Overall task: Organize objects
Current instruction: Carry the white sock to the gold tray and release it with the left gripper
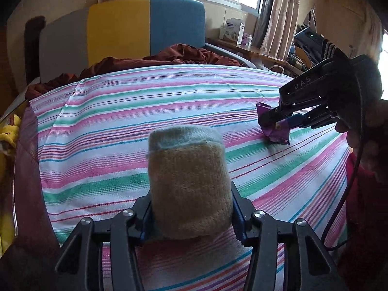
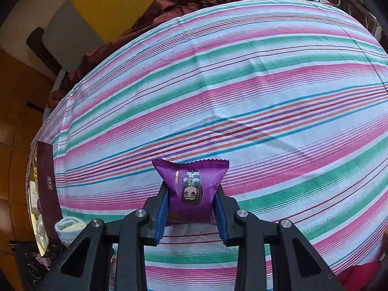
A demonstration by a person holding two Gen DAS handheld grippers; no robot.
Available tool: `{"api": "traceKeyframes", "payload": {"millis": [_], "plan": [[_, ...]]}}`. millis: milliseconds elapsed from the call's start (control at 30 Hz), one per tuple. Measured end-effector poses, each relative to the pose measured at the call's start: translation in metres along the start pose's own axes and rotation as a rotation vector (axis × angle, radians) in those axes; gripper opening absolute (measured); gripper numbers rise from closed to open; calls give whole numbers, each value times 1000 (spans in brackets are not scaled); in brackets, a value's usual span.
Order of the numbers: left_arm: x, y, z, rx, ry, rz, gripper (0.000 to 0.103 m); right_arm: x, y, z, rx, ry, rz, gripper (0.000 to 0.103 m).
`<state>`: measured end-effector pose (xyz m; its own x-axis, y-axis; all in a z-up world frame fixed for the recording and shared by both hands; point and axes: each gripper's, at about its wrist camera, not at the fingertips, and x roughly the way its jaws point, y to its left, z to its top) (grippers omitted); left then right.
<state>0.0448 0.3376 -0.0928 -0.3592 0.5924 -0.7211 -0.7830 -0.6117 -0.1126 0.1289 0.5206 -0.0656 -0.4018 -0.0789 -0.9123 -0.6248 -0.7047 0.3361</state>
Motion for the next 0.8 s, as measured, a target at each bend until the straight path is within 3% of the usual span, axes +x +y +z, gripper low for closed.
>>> {"api": "traceKeyframes", "payload": {"millis": [233,500,633,800], "plan": [[-15,3,-4,-3,31,47,52,2,1,4,0,0,0,33],[-69,21,-1,-27,-44,88,52,-3,-3,5,6,-26,-11,33],[-99,47,-3,-71,-75,107,52,-7,-4,6,9,-48,-9,33],[-140,108,-10,-187,-122,176,52,-10,-5,7,15,-62,-17,33]]}}
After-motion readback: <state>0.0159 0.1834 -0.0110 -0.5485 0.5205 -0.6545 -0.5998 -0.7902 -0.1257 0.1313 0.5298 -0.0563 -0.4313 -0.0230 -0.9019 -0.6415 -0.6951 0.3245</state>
